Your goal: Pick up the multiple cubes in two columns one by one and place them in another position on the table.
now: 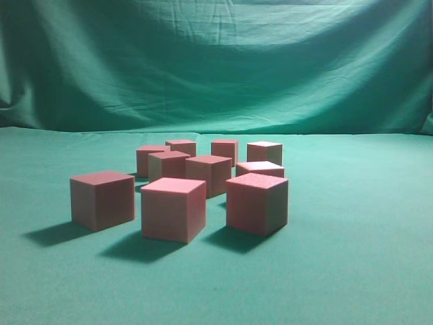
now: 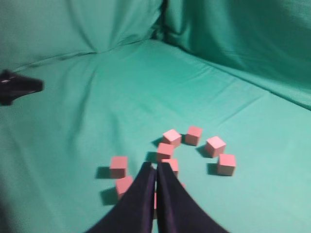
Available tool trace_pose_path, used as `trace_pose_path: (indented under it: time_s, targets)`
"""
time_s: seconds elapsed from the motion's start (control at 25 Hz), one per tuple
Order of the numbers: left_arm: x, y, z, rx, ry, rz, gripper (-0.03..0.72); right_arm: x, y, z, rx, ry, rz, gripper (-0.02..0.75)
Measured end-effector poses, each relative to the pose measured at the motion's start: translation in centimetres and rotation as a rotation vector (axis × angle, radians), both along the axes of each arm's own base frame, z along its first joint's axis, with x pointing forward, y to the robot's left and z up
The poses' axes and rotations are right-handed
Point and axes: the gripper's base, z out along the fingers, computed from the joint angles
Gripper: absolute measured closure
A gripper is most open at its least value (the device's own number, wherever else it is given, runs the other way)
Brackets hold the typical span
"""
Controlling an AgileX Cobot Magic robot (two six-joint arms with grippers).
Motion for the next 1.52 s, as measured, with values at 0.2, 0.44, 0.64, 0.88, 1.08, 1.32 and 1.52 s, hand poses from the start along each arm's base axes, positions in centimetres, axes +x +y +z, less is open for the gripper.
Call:
trace_pose_path:
  time_s: [0.2, 0.44, 0.64, 0.88, 1.08, 1.32, 1.52]
  targets:
    - [0.0, 0.0, 0.0, 0.000, 0.000, 0.000, 0.688, 0.6, -0.4, -4.1, 0.068, 0.007, -0.176, 0.738]
    - [0.0, 0.0, 0.0, 0.000, 0.000, 0.000, 0.688, 1.3, -1.3, -8.9, 0.127, -0.057, -0.407, 0.738]
    - [0.0, 0.0, 0.0, 0.000, 0.000, 0.000, 0.688, 1.8, -2.2, -12.4, 0.106, -0.041, -0.595, 0.738]
    - [0.0, 0.0, 0.0, 0.000, 0.000, 0.000, 0.688, 2.1, -2.9, -14.6, 0.069, 0.013, -0.734, 0.738]
    - [0.0, 0.0, 0.0, 0.000, 0.000, 0.000, 0.688, 2.0, -3.3, -15.0, 0.049, 0.050, -0.819, 0.738]
    - [0.0, 0.0, 0.0, 0.000, 0.000, 0.000, 0.688, 2.0, -3.5, -15.3, 0.036, 0.080, -0.859, 0.738]
    - [0.0, 0.0, 0.0, 0.000, 0.000, 0.000, 0.688, 2.0, -3.5, -15.3, 0.036, 0.080, -0.859, 0.738]
